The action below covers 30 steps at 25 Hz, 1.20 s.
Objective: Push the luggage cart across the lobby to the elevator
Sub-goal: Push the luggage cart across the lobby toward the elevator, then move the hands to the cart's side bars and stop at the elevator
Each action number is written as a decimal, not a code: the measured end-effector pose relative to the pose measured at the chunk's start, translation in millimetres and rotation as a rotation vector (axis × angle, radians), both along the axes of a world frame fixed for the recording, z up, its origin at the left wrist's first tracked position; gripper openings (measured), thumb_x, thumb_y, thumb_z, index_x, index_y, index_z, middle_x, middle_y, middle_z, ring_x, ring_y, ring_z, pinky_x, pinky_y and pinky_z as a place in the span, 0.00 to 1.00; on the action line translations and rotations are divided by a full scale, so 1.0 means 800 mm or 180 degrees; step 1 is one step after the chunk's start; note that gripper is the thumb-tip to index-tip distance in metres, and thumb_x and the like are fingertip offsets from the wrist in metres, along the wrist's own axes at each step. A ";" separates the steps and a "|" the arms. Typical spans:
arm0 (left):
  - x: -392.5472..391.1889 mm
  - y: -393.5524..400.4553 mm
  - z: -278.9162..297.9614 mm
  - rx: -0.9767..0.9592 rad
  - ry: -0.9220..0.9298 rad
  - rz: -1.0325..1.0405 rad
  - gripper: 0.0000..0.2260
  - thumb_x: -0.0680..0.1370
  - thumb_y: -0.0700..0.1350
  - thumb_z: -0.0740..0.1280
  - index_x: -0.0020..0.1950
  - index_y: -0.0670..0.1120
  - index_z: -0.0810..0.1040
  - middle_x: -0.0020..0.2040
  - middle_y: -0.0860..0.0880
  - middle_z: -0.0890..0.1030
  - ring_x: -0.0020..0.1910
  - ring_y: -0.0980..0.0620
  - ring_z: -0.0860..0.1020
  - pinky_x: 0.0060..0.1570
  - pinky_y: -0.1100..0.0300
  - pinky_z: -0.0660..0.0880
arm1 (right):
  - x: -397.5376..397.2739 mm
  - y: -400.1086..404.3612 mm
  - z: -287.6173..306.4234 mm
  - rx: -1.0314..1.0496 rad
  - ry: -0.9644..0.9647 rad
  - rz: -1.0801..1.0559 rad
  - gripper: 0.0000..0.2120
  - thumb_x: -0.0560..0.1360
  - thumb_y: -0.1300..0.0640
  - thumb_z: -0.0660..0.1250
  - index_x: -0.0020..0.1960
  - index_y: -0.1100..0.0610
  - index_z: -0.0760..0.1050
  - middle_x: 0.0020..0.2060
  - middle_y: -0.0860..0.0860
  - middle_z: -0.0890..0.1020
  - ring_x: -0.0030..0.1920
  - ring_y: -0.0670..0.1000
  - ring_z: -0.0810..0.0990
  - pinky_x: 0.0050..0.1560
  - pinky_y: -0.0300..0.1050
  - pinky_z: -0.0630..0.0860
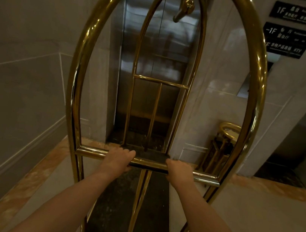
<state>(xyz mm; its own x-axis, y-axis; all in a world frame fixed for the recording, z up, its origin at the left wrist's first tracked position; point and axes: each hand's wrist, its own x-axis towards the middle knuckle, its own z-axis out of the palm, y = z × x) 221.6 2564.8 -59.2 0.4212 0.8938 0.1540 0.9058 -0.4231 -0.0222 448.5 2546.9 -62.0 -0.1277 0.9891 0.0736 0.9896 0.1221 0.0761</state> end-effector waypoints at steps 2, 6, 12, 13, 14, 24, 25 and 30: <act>0.001 0.001 0.001 -0.0038 0.0020 -0.0016 0.12 0.75 0.50 0.68 0.56 0.51 0.70 0.55 0.49 0.78 0.55 0.48 0.75 0.60 0.49 0.68 | 0.000 0.002 -0.003 0.0002 0.0004 -0.0022 0.13 0.75 0.57 0.69 0.58 0.52 0.73 0.51 0.53 0.82 0.50 0.56 0.81 0.45 0.49 0.74; -0.003 0.004 0.000 -0.0246 -0.0206 -0.0059 0.21 0.75 0.60 0.65 0.63 0.51 0.69 0.60 0.49 0.76 0.61 0.48 0.72 0.65 0.47 0.65 | -0.001 0.002 -0.006 0.0152 -0.0039 -0.0074 0.12 0.75 0.56 0.69 0.58 0.51 0.73 0.51 0.52 0.82 0.52 0.55 0.80 0.52 0.50 0.73; -0.026 0.015 0.057 0.0619 -0.1935 0.0315 0.17 0.76 0.47 0.67 0.63 0.48 0.71 0.58 0.46 0.75 0.58 0.46 0.73 0.58 0.49 0.71 | 0.000 0.004 -0.011 0.0272 -0.0080 -0.0161 0.13 0.75 0.57 0.68 0.59 0.53 0.72 0.52 0.54 0.81 0.55 0.58 0.78 0.55 0.50 0.70; -0.036 0.016 0.082 0.1220 -0.2063 0.0577 0.16 0.75 0.43 0.67 0.62 0.46 0.71 0.57 0.44 0.74 0.57 0.44 0.73 0.56 0.49 0.70 | 0.001 0.005 -0.012 0.0258 -0.0075 -0.0164 0.13 0.75 0.57 0.68 0.58 0.53 0.72 0.52 0.54 0.81 0.54 0.58 0.78 0.54 0.50 0.71; -0.048 0.016 0.111 0.1784 -0.2253 0.0906 0.16 0.74 0.41 0.67 0.61 0.44 0.71 0.57 0.41 0.74 0.56 0.42 0.72 0.55 0.49 0.69 | 0.001 0.006 -0.013 0.0258 -0.0071 -0.0165 0.12 0.75 0.57 0.68 0.58 0.53 0.72 0.52 0.54 0.81 0.54 0.57 0.78 0.54 0.50 0.71; -0.122 0.044 0.171 0.1484 -0.3618 0.1585 0.13 0.78 0.40 0.65 0.61 0.41 0.66 0.49 0.43 0.74 0.44 0.48 0.75 0.40 0.54 0.71 | 0.001 0.011 -0.015 0.0335 0.0017 -0.0142 0.11 0.75 0.57 0.69 0.57 0.53 0.73 0.52 0.53 0.81 0.53 0.56 0.78 0.54 0.50 0.71; -0.124 0.042 0.172 0.1460 -0.3613 0.1527 0.13 0.78 0.40 0.65 0.60 0.42 0.66 0.49 0.44 0.74 0.44 0.48 0.74 0.40 0.54 0.71 | 0.001 0.011 -0.013 0.0326 -0.0017 -0.0129 0.11 0.75 0.57 0.69 0.56 0.53 0.73 0.51 0.53 0.81 0.52 0.56 0.78 0.53 0.49 0.71; -0.125 0.041 0.172 0.1514 -0.3585 0.1512 0.13 0.78 0.38 0.65 0.60 0.41 0.67 0.50 0.42 0.75 0.45 0.48 0.74 0.42 0.54 0.72 | -0.003 0.007 -0.014 0.0391 -0.0058 -0.0144 0.09 0.72 0.58 0.73 0.50 0.53 0.76 0.44 0.52 0.82 0.45 0.55 0.81 0.47 0.48 0.73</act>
<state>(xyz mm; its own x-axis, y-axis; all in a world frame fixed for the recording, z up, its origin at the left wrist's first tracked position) 121.7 2597.4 78.1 -0.4834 0.6795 0.5520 0.5832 -0.2202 0.7819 446.2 2552.1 -73.1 -0.0857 0.9775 0.1926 0.9922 0.0661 0.1059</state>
